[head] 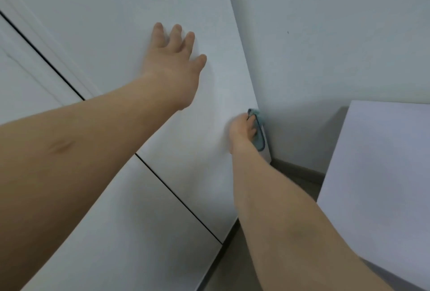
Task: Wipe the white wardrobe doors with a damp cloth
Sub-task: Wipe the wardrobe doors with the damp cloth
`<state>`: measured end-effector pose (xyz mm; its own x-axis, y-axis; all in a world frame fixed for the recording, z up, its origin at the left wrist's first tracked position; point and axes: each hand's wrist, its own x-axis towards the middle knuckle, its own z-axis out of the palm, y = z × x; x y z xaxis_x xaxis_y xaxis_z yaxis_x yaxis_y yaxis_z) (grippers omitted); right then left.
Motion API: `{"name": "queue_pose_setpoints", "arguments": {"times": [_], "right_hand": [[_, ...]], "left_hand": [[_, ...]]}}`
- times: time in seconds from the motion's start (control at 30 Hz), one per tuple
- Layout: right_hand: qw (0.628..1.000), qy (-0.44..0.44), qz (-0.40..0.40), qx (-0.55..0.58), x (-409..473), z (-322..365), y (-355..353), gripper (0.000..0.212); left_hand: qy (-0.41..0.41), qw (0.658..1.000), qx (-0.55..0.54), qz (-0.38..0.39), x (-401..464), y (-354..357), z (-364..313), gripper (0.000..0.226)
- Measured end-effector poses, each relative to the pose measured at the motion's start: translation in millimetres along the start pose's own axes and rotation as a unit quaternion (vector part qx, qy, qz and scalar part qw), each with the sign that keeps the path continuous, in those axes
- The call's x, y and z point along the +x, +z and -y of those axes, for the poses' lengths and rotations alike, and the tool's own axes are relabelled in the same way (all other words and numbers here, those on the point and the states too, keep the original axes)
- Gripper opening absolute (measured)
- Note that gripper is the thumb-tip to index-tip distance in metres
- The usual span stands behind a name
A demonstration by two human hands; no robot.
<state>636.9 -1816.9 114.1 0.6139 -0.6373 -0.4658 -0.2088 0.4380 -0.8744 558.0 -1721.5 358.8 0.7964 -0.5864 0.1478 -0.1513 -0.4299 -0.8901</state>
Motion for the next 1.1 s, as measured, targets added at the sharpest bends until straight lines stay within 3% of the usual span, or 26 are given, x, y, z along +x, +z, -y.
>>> {"name": "queue_pose_setpoints", "arguments": {"times": [0.17, 0.27, 0.33, 0.4, 0.47, 0.53, 0.6, 0.67, 0.73, 0.8, 0.87, 0.97, 1.1], "right_hand": [[0.994, 0.092, 0.042, 0.028, -57, -67, -6, 0.058], [0.995, 0.064, 0.075, 0.016, -94, -57, -4, 0.064], [0.993, 0.004, 0.111, 0.031, -123, -45, -4, 0.062], [0.978, -0.114, 0.169, 0.051, -157, -28, -6, 0.052], [0.921, -0.270, 0.254, 0.116, -182, -1, -11, 0.035], [0.877, -0.346, 0.299, 0.150, -183, 23, -12, 0.030], [0.876, -0.383, 0.276, 0.098, -165, 27, -13, 0.032], [0.883, -0.414, 0.221, 0.014, -148, 4, -12, 0.043], [0.912, -0.361, 0.189, -0.041, -154, -36, -11, 0.047], [0.937, -0.288, 0.196, -0.014, -180, -71, -11, 0.047], [0.939, -0.266, 0.219, 0.015, -201, -96, -12, 0.045], [0.906, -0.344, 0.244, -0.023, -223, -116, -16, 0.043], [0.816, -0.537, 0.208, -0.055, -213, -81, -12, 0.036]], "left_hand": [[-0.001, 1.000, -0.018, -0.008, -3, 1, 4, 0.110], [0.009, 0.998, -0.053, -0.039, -11, 2, 5, 0.097], [0.030, 0.995, -0.076, -0.062, -21, 6, -2, 0.079], [0.054, 0.989, -0.102, -0.096, -32, 13, -13, 0.067], [0.076, 0.973, -0.155, -0.153, -40, 16, -18, 0.048], [0.077, 0.952, -0.211, -0.209, -46, 15, -14, 0.023], [0.055, 0.943, -0.248, -0.216, -53, 12, -3, 0.015], [0.050, 0.943, -0.263, -0.198, -59, 13, 1, 0.021], [0.052, 0.953, -0.244, -0.170, -67, 17, -1, 0.028], [0.038, 0.966, -0.218, -0.130, -77, 20, -7, 0.027], [0.016, 0.974, -0.198, -0.107, -85, 24, -13, 0.020], [0.011, 0.976, -0.186, -0.109, -91, 29, -16, 0.020], [-0.003, 0.972, -0.217, -0.088, -91, 28, -13, 0.016]]}}
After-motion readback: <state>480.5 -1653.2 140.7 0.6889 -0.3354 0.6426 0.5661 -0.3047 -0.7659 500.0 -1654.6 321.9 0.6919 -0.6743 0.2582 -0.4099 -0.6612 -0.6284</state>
